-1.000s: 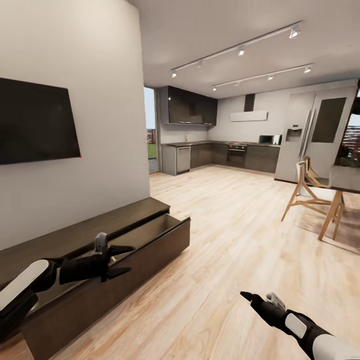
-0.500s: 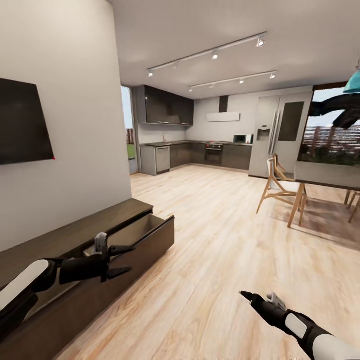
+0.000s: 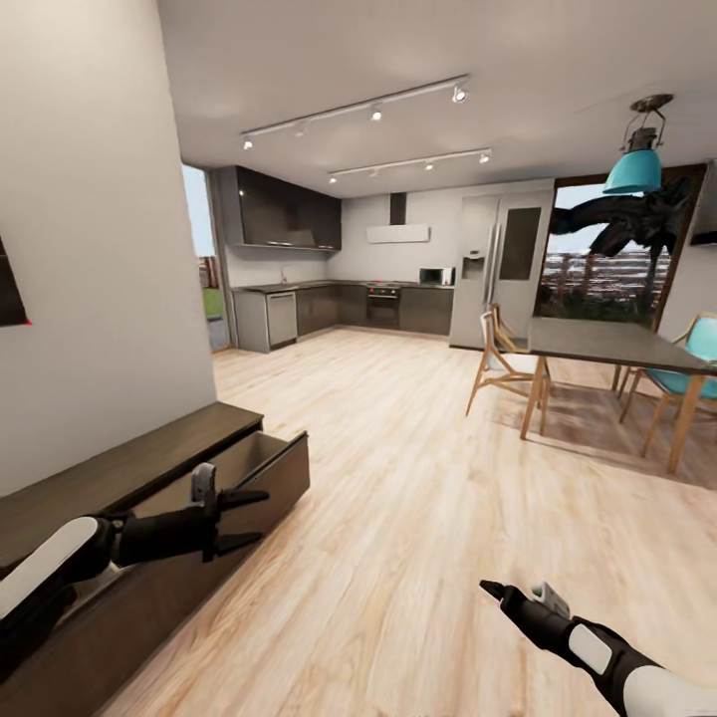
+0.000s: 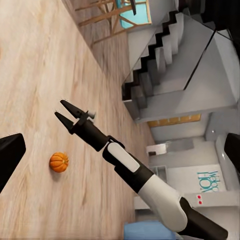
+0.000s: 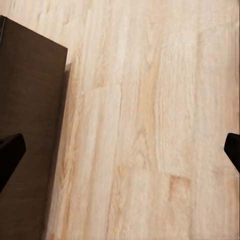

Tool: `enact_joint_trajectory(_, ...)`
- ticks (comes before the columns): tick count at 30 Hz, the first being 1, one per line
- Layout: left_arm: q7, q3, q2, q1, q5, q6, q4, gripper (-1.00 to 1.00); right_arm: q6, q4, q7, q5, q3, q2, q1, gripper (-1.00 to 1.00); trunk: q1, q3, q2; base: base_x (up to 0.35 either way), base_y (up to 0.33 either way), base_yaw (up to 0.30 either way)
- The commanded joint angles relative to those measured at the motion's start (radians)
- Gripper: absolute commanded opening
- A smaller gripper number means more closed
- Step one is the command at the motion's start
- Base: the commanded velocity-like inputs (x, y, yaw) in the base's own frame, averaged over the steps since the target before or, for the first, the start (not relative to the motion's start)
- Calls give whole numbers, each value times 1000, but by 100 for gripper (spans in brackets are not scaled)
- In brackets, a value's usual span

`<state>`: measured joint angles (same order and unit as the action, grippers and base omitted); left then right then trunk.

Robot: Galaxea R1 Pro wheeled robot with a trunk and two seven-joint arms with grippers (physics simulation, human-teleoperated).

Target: Place each of the two pumpkins and all three candles from the living room inside a cabinet in the living room (use any cabinet), then make sure every cabinet is closed, and position the cauldron so it is next to a table in the living room.

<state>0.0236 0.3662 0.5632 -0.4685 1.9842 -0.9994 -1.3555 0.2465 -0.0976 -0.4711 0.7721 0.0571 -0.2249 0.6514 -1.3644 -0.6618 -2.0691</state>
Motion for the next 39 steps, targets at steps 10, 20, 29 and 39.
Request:
enact_joint_trajectory(10, 2, 14, -2, -1, 4, 1, -30, 100, 7, 14, -4, 10, 5, 1, 1, 100, 0, 1, -1, 0, 0, -291)
enact_joint_trajectory(20, 1, 14, -1, -1, 5, 1, -50, 100, 7, 15, -4, 10, 6, 1, 1, 100, 0, 6, -1, 0, 0, -287)
enact_joint_trajectory(29, 1, 13, 0, -1, 5, 1, -50, 100, 5, 15, -4, 10, 6, 1, 1, 100, 0, 13, -1, -69, 0, -273)
enact_joint_trajectory(39, 2, 13, 0, -1, 4, 1, -50, 100, -32, 16, -3, 10, 6, 1, 1, 100, 0, 21, -1, -44, 0, -266)
